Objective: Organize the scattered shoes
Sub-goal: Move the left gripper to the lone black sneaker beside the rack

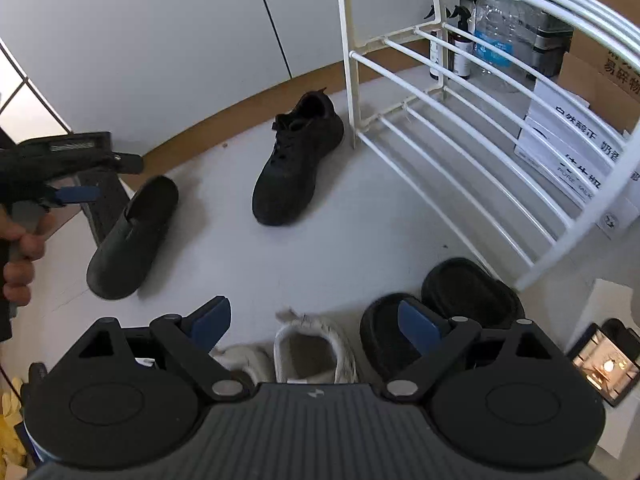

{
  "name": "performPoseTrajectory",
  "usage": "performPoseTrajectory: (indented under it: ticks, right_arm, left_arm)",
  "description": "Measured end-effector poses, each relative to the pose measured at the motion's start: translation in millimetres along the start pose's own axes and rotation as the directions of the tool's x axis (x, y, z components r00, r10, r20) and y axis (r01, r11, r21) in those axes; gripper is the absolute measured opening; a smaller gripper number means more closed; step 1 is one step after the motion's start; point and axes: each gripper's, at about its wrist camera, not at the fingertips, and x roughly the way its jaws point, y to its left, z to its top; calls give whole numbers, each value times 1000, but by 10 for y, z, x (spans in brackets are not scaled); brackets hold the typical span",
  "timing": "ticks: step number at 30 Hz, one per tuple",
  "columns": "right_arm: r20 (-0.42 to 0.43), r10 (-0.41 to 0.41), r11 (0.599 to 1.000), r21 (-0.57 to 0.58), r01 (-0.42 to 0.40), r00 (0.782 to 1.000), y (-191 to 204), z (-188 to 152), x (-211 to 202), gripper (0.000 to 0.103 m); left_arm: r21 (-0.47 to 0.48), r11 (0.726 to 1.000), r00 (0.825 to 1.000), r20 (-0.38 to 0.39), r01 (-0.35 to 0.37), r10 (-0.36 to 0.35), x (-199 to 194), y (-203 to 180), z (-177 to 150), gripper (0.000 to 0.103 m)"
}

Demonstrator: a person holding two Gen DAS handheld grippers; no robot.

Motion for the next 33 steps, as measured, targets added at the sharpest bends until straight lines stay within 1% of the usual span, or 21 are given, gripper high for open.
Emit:
performPoseTrajectory:
  ticks: [1,2,4,5,7,9,11,13,17,20,22,24,27,31,33]
  right_arm:
    - [-1,4,1000,0,-4,1000,-17,-9,53,94]
    - [3,11,1000,-7,-11,1000,-46,-24,187,94]
    - [8,17,1000,-16,-17,1000,-85,-52,385,94]
    - [7,16,1000,-15,-16,1000,-123,-67,530,94]
    - [-9,23,1000,17,-23,1000,-242,-88,792,94]
    - [-34,2,999,38,-1,999,-343,-120,956,94]
    - [-53,-8,999,52,11,999,-436,-155,1057,94]
    - [-61,-13,999,47,15,998,-480,-178,1114,94]
    - [-75,-4,999,42,7,997,-543,-149,1254,94]
    - [-71,3,999,50,0,998,-589,-131,1294,94]
    - [-78,10,998,55,-6,997,-598,-146,1304,94]
    - [-91,41,998,57,-36,995,-604,-142,1318,94]
    - [-84,41,999,38,-37,996,-626,-137,1324,94]
    - [-102,34,998,52,-29,994,-714,-122,1362,94]
    - [-111,31,998,59,-25,993,-765,-116,1380,94]
  left_arm:
    - [10,1000,1000,4,16,-16,123,3,10,91]
    - [21,999,999,8,31,-32,221,5,11,91]
    - [51,997,998,-17,58,-57,582,3,19,91]
    - [63,996,997,-36,64,-62,784,-1,25,91]
    - [93,994,997,-57,64,-59,1067,-28,40,91]
    - [129,989,996,-68,72,-63,1244,-73,72,91]
    - [194,977,994,-76,89,-75,1443,-155,144,91]
    - [222,971,994,-78,87,-71,1581,-217,212,92]
    - [240,965,992,-91,106,-87,1840,-322,348,92]
    - [263,960,994,-78,98,-81,2049,-457,434,92]
    - [284,954,994,-82,96,-75,2160,-536,463,92]
    - [307,948,995,-84,84,-61,2248,-604,496,92]
    - [338,939,996,-84,65,-39,2348,-695,547,92]
    - [386,918,993,-109,93,-55,2460,-833,600,94]
    - [412,909,994,-111,56,-11,2553,-896,621,95]
